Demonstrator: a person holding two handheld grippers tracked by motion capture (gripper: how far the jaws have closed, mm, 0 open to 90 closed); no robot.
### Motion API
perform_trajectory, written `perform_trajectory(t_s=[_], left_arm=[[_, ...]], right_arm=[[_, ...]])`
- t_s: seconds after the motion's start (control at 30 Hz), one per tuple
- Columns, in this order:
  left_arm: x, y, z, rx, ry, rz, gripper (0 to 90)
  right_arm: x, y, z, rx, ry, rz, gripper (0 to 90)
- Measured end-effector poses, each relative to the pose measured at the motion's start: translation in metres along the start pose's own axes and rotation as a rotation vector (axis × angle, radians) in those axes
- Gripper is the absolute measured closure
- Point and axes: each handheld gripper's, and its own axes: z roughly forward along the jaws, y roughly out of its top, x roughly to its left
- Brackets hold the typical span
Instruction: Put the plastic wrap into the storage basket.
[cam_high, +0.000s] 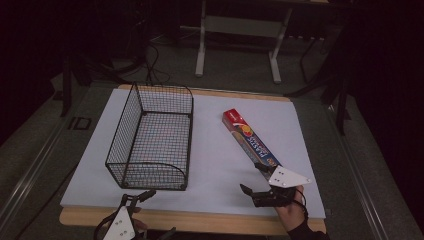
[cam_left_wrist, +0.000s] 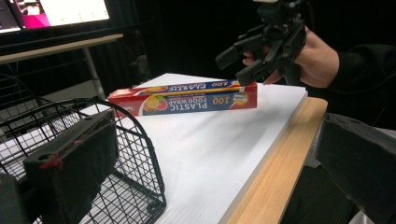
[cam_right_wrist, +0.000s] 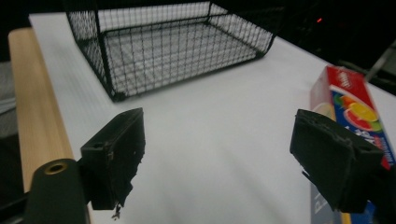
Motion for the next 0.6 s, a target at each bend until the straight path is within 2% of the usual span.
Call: perform_trajectory(t_s=[0.1, 0.13, 0.2, 0.3, 0.37, 0.4, 0.47, 0.53, 0.6], left_arm=[[0.0, 0.0, 0.001, 0.003, -0.006, -0.003, 0.1], [0.0, 0.0, 0.001, 0.007, -0.008, 0.003, 0.0], [-0.001, 0.0, 0.001, 0.01, -0.012, 0.006, 0.0], [-0.001, 0.0, 0.002, 0.011, -0.013, 0.009, 0.1], [-0.001, -0.001, 0.002, 0.016, -0.012, 0.009, 0.1], [-0.001, -0.001, 0.002, 0.016, -0.013, 0.008, 0.0], [-0.001, -0.001, 0.002, 0.015, -0.018, 0.006, 0.1], [-0.002, -0.001, 0.003, 0.019, -0.021, 0.009, 0.1], [-0.002, -0.001, 0.003, 0.024, -0.029, 0.013, 0.0]], right_arm=[[0.0, 0.0, 0.001, 0.003, 0.016, -0.008, 17.4], [0.001, 0.0, 0.001, 0.009, 0.007, -0.007, 17.3], [0.002, 0.002, 0.001, 0.034, 0.028, 0.013, 15.5], [0.006, 0.005, 0.0, 0.061, 0.03, 0.016, 12.9], [0.009, 0.007, 0.0, 0.076, 0.013, -0.004, 11.6], [0.01, 0.009, -0.001, 0.077, 0.019, -0.013, 11.3], [0.011, 0.011, -0.001, 0.066, 0.036, -0.001, 10.9], [0.012, 0.014, -0.002, 0.067, 0.034, -0.018, 10.1], [0.012, 0.018, -0.004, 0.049, 0.041, -0.011, 10.1]])
